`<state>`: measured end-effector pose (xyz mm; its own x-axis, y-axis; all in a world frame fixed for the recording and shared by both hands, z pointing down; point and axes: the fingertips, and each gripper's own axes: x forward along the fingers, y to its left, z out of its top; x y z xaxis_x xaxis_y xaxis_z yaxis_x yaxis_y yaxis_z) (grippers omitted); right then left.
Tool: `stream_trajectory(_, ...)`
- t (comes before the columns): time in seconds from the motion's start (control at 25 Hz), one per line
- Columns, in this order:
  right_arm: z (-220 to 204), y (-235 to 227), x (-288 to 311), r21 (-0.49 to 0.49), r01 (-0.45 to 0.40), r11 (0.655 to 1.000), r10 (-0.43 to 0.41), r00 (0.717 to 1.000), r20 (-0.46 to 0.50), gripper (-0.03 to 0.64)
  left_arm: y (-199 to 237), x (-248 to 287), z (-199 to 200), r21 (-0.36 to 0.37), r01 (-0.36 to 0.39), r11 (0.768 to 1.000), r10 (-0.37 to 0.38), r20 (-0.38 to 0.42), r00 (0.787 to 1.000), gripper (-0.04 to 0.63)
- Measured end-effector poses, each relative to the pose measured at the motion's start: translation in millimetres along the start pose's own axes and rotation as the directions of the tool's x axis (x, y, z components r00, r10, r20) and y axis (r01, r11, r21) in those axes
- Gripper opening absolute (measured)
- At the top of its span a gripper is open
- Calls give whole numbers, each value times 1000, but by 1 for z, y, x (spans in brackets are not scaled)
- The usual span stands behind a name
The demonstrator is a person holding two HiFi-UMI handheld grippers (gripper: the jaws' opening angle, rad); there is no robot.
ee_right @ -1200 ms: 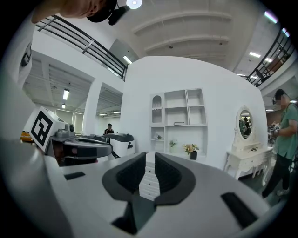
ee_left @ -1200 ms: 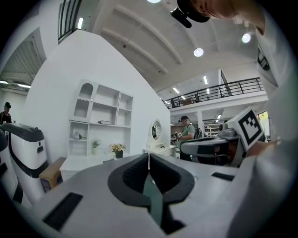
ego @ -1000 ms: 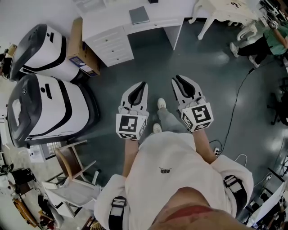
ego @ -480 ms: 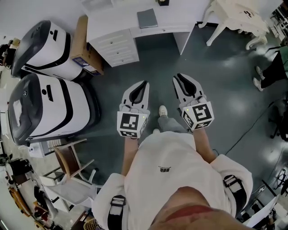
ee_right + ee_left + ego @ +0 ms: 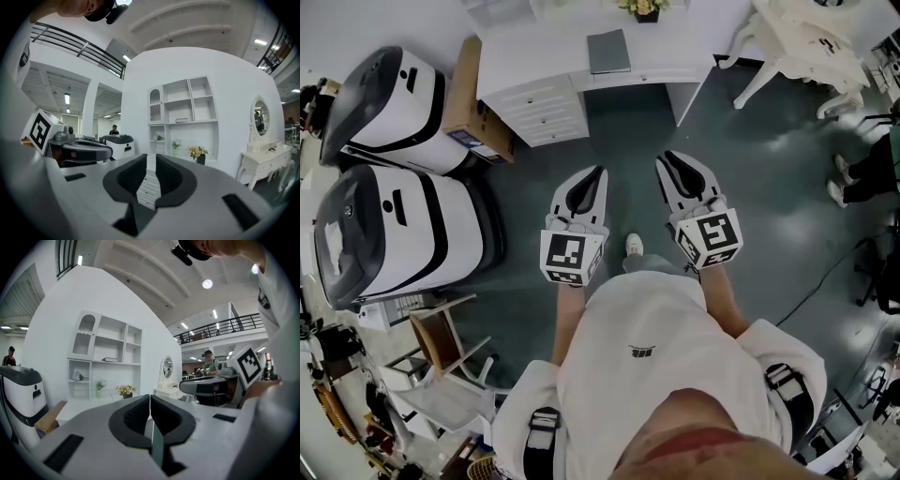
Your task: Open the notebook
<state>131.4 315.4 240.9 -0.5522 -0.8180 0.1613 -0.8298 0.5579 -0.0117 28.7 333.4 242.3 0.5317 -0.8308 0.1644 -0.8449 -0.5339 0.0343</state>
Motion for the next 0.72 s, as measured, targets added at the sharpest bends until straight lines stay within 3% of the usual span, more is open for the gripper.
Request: stream_trajectory(0.72, 15, -67, 65, 9, -56, 998, 56, 998, 7, 41, 29, 79, 21, 6, -64, 998, 64, -8, 998, 0)
